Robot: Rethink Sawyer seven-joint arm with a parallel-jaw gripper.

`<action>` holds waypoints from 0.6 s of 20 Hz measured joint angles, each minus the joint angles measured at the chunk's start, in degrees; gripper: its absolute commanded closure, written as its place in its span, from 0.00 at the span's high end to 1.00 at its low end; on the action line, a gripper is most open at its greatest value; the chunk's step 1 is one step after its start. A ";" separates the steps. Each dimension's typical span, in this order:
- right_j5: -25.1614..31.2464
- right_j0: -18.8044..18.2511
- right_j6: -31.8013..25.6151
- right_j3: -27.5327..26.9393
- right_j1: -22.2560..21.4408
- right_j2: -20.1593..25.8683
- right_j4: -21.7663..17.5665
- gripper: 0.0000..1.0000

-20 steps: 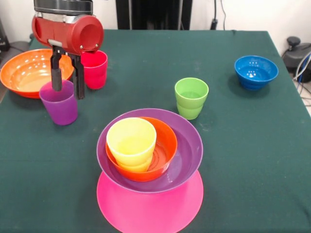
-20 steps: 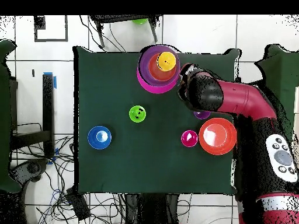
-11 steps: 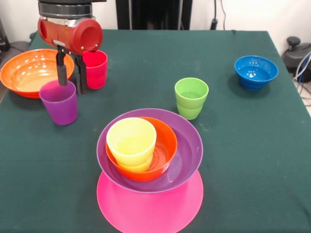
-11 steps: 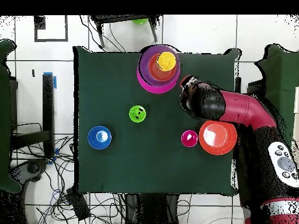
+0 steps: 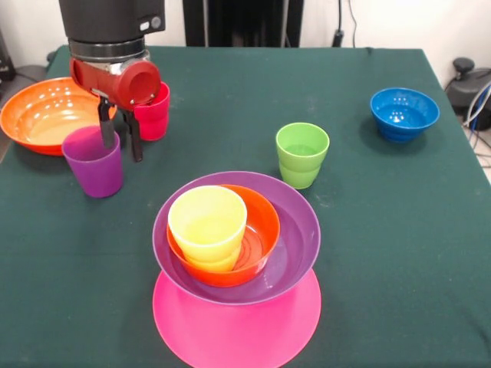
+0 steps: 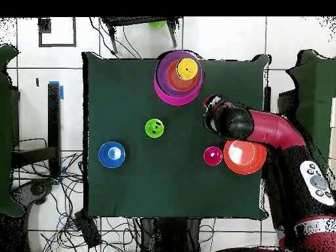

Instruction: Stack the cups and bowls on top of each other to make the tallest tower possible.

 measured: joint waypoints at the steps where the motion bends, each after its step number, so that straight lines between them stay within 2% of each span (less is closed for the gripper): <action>1: 0.00 -0.12 0.00 -0.01 0.14 0.00 -0.19 1.00; 12: 0.11 -1.87 0.00 -0.02 0.61 -0.01 -3.34 1.00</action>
